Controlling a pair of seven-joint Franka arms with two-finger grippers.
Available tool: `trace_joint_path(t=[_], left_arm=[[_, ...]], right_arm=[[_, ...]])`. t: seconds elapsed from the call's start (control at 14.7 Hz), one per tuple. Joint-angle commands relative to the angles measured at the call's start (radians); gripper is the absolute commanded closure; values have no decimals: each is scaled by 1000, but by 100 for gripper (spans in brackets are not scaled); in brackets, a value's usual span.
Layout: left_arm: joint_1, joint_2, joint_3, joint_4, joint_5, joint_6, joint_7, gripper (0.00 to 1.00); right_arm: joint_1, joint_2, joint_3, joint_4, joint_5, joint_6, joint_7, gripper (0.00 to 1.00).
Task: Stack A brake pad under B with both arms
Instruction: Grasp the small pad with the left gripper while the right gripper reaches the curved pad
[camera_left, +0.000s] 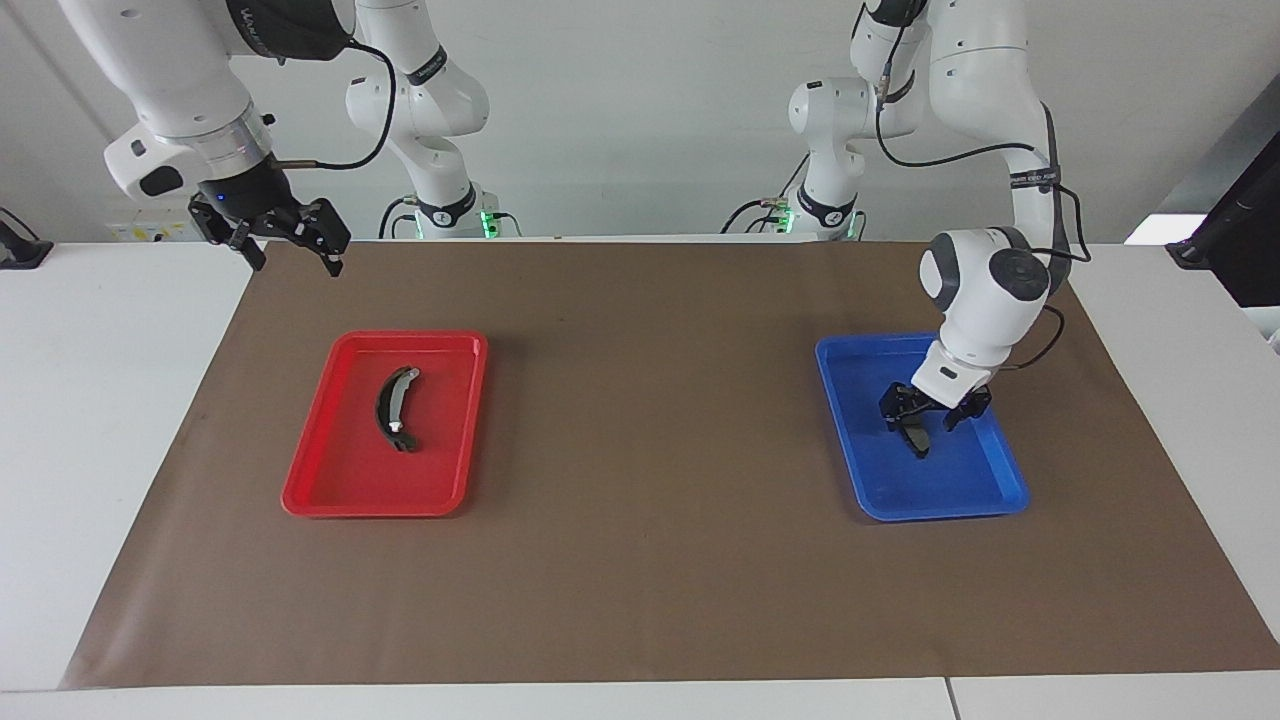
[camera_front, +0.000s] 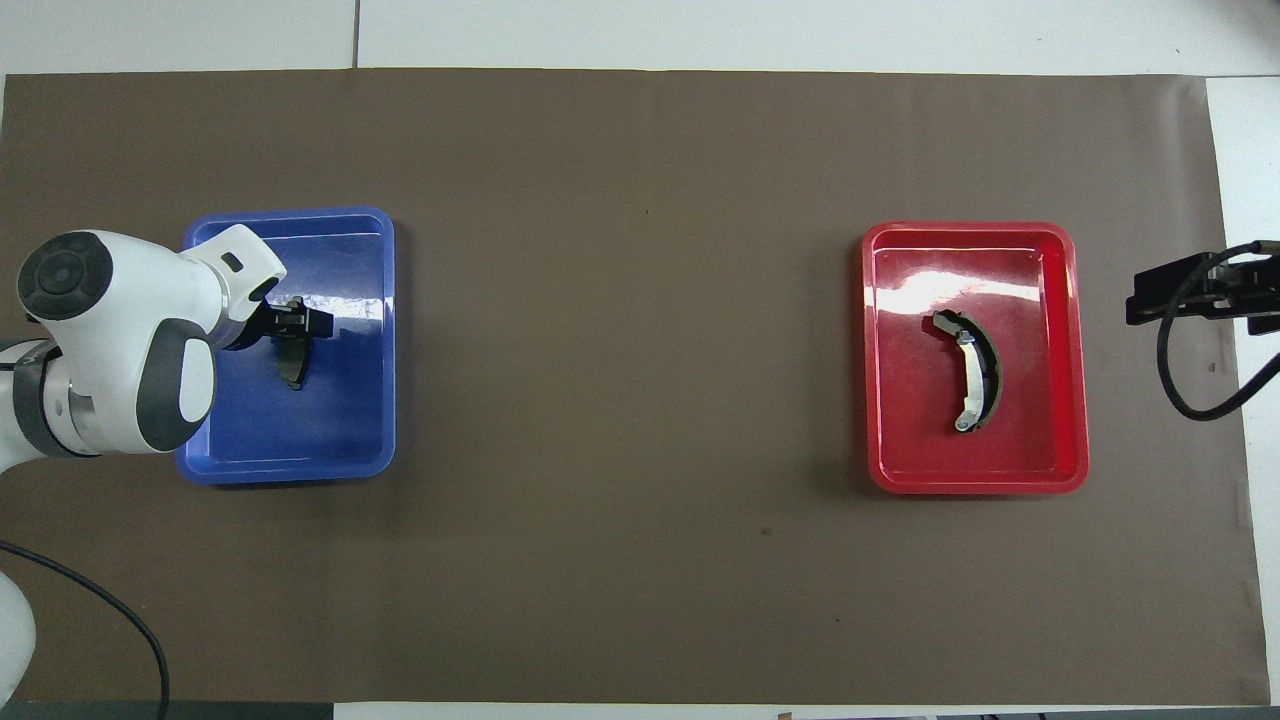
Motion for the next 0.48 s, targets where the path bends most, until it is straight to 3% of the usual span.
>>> trace_joint_path(t=[0.0, 0.14, 0.2, 0.27, 0.41], left_arm=[[-3, -14, 5, -14, -3, -4, 2, 51], [0, -23, 6, -15, -3, -33, 5, 79], [3, -40, 6, -15, -3, -54, 2, 89], [3, -57, 6, -14, -3, -82, 2, 96], [-7, -98, 5, 12, -3, -174, -3, 99]], right_arm=[[-2, -57, 6, -123, 14, 95, -23, 0], [-2, -91, 6, -226, 15, 173, -25, 0], [-2, -97, 6, -255, 15, 195, -31, 0], [-2, -99, 6, -283, 17, 223, -40, 0], [-2, -81, 8, -338, 17, 281, -48, 0]])
